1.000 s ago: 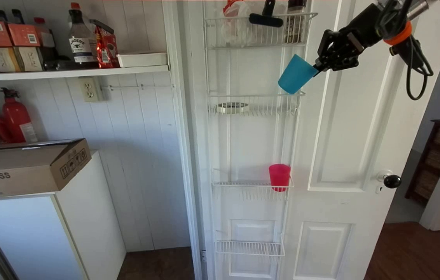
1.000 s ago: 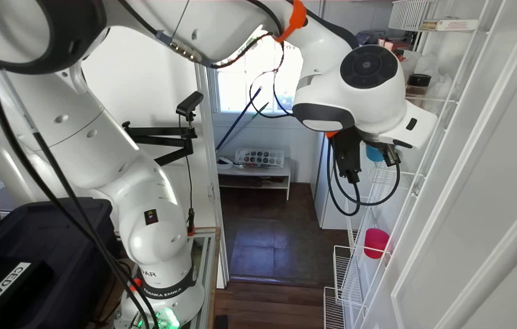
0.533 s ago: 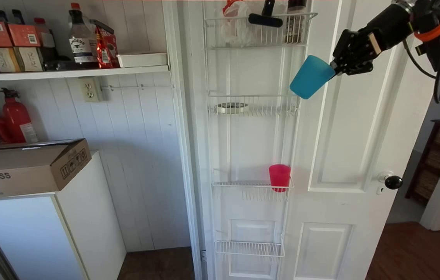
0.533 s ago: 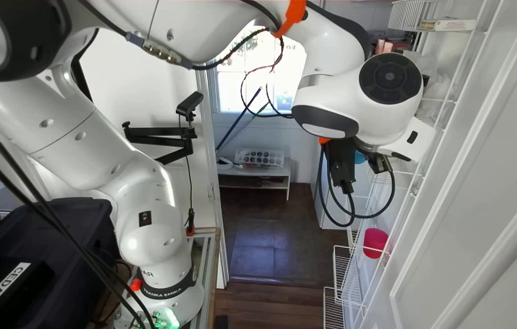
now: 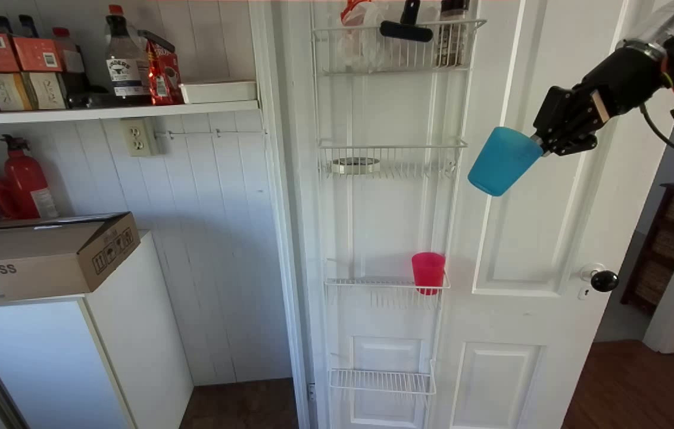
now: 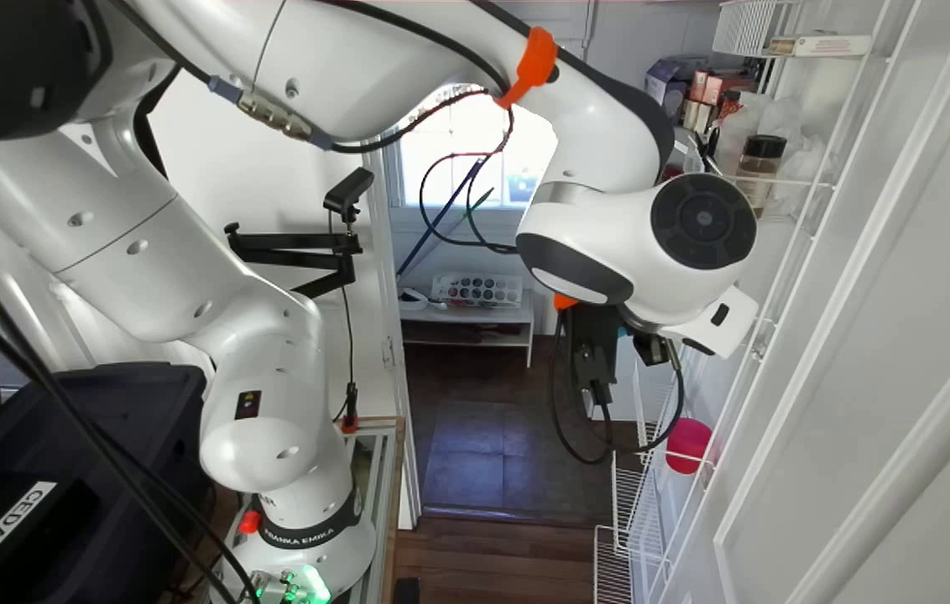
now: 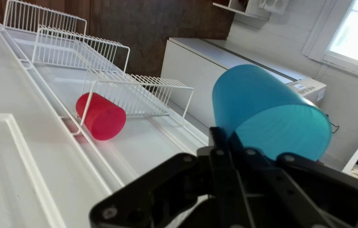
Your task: Put the blue cup inside the pink cup
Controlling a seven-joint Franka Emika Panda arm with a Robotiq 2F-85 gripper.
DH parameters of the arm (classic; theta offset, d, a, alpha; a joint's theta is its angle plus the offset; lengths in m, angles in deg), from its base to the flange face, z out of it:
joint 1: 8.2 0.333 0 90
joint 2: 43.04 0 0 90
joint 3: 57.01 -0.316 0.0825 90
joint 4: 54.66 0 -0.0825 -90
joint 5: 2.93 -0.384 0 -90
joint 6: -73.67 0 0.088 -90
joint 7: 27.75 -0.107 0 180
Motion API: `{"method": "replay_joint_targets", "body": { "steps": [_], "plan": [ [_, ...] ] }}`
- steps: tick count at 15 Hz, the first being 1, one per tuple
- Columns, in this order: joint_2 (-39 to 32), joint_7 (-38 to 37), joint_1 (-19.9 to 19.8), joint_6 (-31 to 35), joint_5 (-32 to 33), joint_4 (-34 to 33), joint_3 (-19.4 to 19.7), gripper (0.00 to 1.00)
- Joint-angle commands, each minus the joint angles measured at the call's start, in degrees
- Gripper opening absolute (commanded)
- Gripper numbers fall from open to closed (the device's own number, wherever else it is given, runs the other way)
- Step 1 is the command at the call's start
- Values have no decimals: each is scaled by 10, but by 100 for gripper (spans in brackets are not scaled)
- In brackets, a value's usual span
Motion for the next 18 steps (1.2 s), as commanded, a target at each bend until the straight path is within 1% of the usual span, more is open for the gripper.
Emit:
{"method": "replay_joint_targets", "body": {
  "steps": [1,3,5,6,7,8,11,16,17,18],
  "plan": [
    [-1,19,-20,46,-29,51,-36,1],
    [-12,25,-16,89,-52,73,-45,1],
    [-26,42,-9,125,-88,88,-49,1],
    [-47,52,-7,132,-104,77,-49,1],
    [-55,64,-6,142,-122,80,-52,1],
    [-35,39,-24,114,-86,81,-59,4],
    [-55,54,-26,125,-103,80,-63,4],
    [-57,55,-26,126,-106,79,-64,4],
    [-65,62,-21,133,-123,77,-62,1],
    [-73,73,-15,146,-149,74,-62,1]
  ]
}}
